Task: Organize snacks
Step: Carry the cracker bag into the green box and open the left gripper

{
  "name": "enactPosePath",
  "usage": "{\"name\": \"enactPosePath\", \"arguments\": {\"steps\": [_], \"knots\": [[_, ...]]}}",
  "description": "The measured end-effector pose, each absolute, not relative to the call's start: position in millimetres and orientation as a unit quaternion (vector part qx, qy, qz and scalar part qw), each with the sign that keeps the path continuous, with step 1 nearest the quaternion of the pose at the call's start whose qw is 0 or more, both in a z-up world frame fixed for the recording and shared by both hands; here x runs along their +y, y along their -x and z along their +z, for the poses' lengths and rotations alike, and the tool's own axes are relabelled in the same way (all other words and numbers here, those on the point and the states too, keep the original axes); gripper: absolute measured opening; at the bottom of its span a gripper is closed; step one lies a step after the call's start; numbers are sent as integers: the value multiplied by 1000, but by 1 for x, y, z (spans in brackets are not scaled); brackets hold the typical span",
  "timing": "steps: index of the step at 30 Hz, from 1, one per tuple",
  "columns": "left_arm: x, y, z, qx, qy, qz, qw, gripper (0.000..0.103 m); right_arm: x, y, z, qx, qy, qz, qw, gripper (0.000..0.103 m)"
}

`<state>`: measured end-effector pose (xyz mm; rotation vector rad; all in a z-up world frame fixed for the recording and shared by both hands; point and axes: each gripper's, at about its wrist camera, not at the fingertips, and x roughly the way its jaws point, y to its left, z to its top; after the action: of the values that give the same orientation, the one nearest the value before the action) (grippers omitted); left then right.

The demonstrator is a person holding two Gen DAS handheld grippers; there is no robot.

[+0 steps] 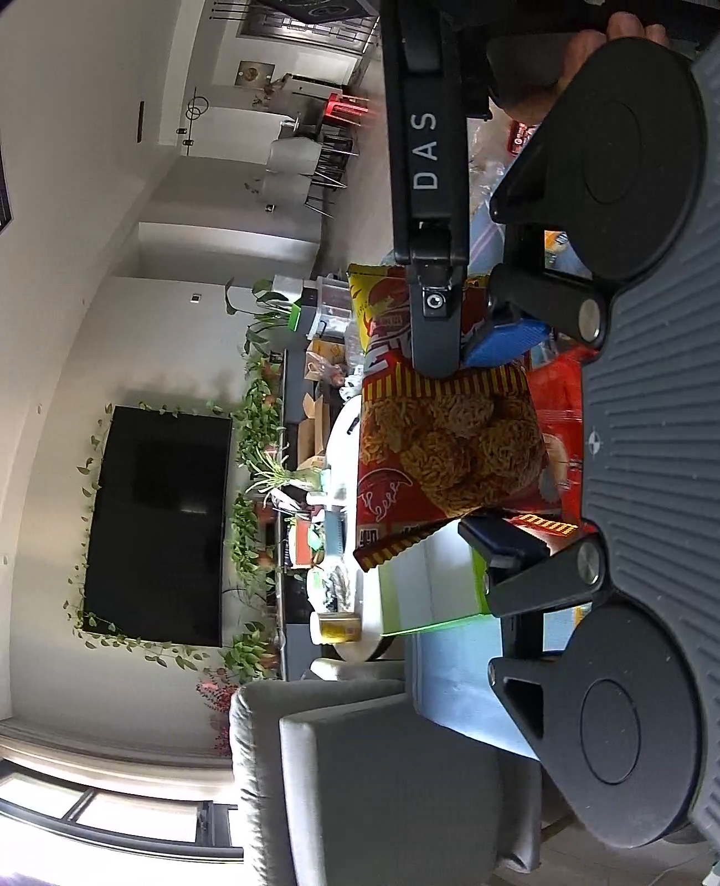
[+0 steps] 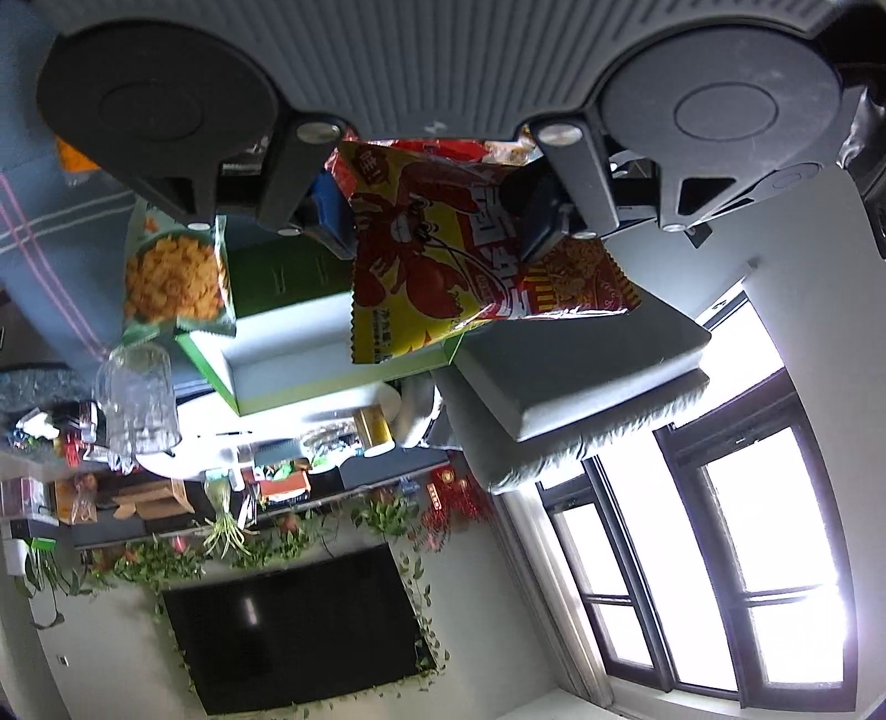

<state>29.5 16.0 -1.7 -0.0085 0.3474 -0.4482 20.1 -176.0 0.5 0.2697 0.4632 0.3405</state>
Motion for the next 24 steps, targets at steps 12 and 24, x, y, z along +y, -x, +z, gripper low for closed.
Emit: {"name": "enactPosePath", "arguments": {"steps": [12, 24], "knots": [[4, -76, 14, 167, -6, -215, 962, 60, -187, -66, 11, 229, -152, 170, 946, 68], [-5, -129, 7, 185, -11, -202, 962, 60, -191, -121, 2, 241, -164, 172, 941, 68]]}}
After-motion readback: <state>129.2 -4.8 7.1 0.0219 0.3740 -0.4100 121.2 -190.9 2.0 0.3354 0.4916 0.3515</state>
